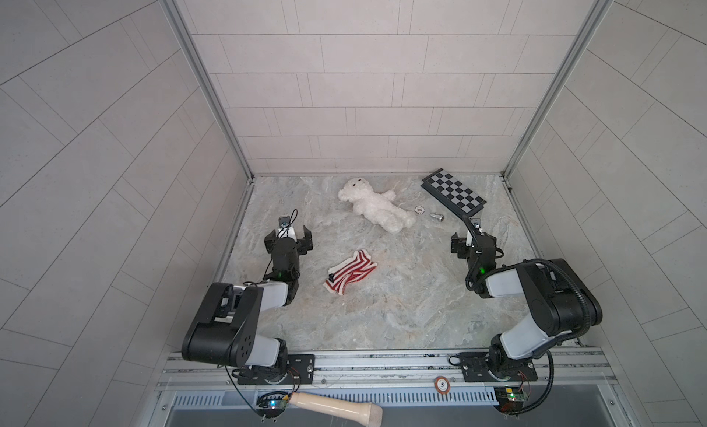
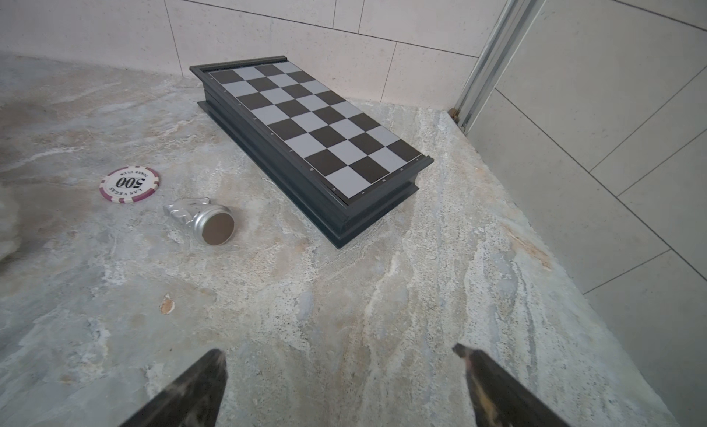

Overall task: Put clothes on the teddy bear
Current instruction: 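Reach the right gripper over the white teddy bear's body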

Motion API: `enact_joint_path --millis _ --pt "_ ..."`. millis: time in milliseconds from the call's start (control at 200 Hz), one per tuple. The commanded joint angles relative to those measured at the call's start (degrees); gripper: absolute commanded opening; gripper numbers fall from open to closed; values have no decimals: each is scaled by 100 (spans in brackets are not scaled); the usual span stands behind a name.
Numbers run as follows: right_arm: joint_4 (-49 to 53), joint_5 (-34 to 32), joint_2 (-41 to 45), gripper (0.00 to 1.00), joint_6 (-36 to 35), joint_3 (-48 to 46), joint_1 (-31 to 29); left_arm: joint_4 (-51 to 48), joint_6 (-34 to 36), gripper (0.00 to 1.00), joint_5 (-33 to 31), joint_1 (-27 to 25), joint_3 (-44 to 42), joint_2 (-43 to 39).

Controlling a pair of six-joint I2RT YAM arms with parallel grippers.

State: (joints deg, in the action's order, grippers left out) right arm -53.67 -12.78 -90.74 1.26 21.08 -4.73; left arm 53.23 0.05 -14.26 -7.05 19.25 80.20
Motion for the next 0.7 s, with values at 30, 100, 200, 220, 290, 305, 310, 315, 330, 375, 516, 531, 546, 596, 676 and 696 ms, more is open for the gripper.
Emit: enact_joint_path --millis 30,100,200,220,290,305,310,315,330,375,516,531,546,596,676,696 --pt "279 -418 707 100 -240 -37 -208 -252 28 100 114 -1 -88 -494" --pt "987 -611 1265 99 -386 105 -418 -523 30 100 225 -3 -66 -758" --pt "1956 -639 2091 100 -201 343 -642 -877 -58 100 307 -8 -85 -1295" --pt "2237 -646 2224 100 -112 456 -696 -927 -114 100 337 -7 -103 -1425" --pt "3380 -676 2527 99 274 966 -1008 -1254 -288 100 631 -39 -81 -1901" --pt "3607 -689 2550 100 332 1092 -1091 -1323 -330 100 689 -65 -73 -1997" --pt "3674 -686 2556 100 349 1131 -1131 -1341 -343 100 701 -76 -67 -2038" --pt "3729 -684 2558 99 358 1168 -1164 -1359 -359 100 717 -103 -64 -2072" --pt "3944 -683 2562 100 381 1289 -1262 -1402 -400 100 744 -165 -66 -2164" --pt "4494 -678 2504 100 414 1709 -1568 -1511 -500 100 748 -450 -70 -2431" --pt "5910 294 1619 100 554 3109 -2006 -2224 -2028 100 668 -1035 129 -2934" --pt "6095 416 1466 100 562 3309 -2025 -2350 -2217 100 721 -1040 158 -2956" --pt "6276 500 1326 100 576 3504 -2037 -2454 -2392 100 796 -1036 196 -2984" --pt "6733 705 858 100 571 4113 -2135 -2922 -2922 100 983 -1036 351 -3048" --pt "6916 1076 207 100 459 4742 -2232 -3287 -3319 100 1516 -1040 496 -3128" --pt "6947 1206 32 100 455 4898 -2234 -3369 -3424 100 1605 -1036 508 -3158"
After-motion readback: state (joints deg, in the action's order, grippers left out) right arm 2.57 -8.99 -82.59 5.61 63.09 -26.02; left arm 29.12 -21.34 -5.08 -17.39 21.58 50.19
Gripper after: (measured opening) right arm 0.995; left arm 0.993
